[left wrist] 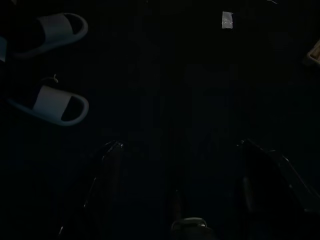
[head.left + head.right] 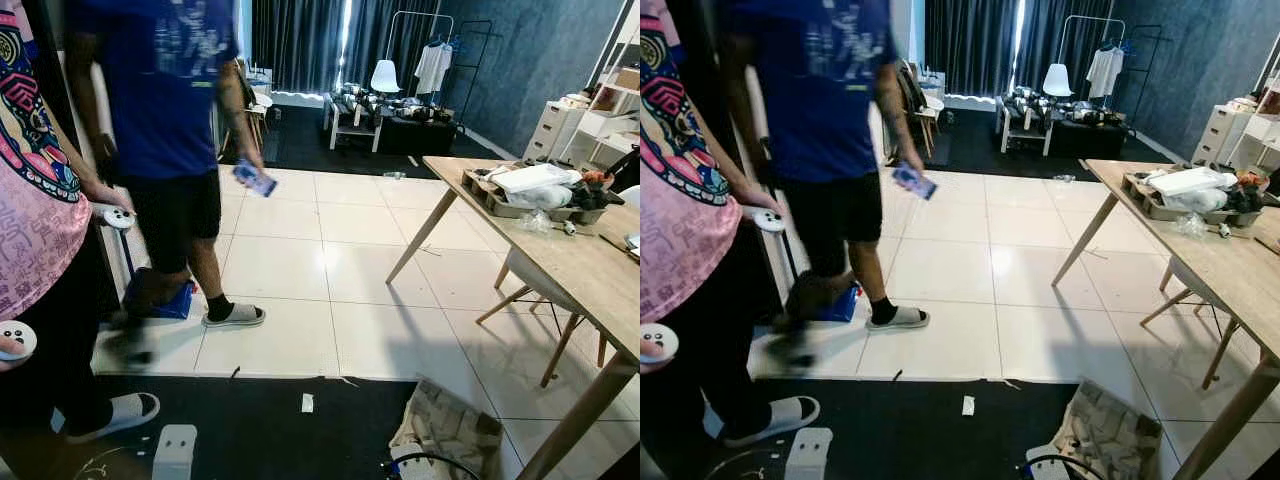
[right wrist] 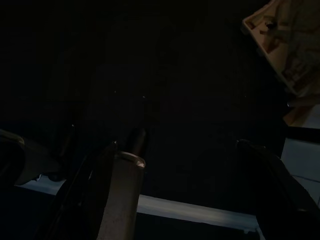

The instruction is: Picking trash to rubbish bin

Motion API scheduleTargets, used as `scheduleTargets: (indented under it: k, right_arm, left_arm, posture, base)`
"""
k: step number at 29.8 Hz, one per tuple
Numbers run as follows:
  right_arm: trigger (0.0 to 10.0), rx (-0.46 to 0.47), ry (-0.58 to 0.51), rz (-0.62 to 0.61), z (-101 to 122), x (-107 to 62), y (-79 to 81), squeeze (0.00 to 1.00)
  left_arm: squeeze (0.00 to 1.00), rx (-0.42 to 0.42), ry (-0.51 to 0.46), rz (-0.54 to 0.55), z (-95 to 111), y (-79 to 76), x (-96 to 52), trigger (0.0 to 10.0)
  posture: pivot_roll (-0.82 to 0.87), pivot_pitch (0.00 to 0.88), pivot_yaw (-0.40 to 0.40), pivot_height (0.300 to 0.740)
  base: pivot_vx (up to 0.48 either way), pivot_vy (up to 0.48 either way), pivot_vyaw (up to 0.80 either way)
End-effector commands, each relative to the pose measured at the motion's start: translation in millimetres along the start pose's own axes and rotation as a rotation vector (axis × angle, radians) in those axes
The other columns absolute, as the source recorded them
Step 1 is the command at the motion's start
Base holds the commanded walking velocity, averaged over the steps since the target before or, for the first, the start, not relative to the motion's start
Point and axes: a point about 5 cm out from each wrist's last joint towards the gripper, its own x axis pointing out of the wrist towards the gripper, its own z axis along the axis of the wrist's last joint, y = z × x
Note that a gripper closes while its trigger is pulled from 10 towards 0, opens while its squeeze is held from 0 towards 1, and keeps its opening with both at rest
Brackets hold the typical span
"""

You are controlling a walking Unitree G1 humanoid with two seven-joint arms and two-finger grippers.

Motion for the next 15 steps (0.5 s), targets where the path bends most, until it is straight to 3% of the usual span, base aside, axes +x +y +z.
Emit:
scheduleTargets:
  k: [1, 15]
  right_arm:
    - [10.0, 0.006, 0.019, -0.005, -5, -0.5, 0.6, 0.0]
    - [10.0, -0.009, 0.025, -0.001, -7, -0.1, 5.0, 0.0]
  left_arm:
    - [0.0, 0.027, 0.03, -0.003, -6, 0.1, -1.4, 10.0]
    - [0.0, 0.021, 0.011, 0.068, -3, 14.4, -2.9, 10.0]
  posture:
    - [0.05, 0.0, -0.045, 0.74]
    - [0.06, 0.0, -0.038, 0.74]
  base:
    - [0.0, 0.0, 0.0]
    - [0.0, 0.0, 0.0]
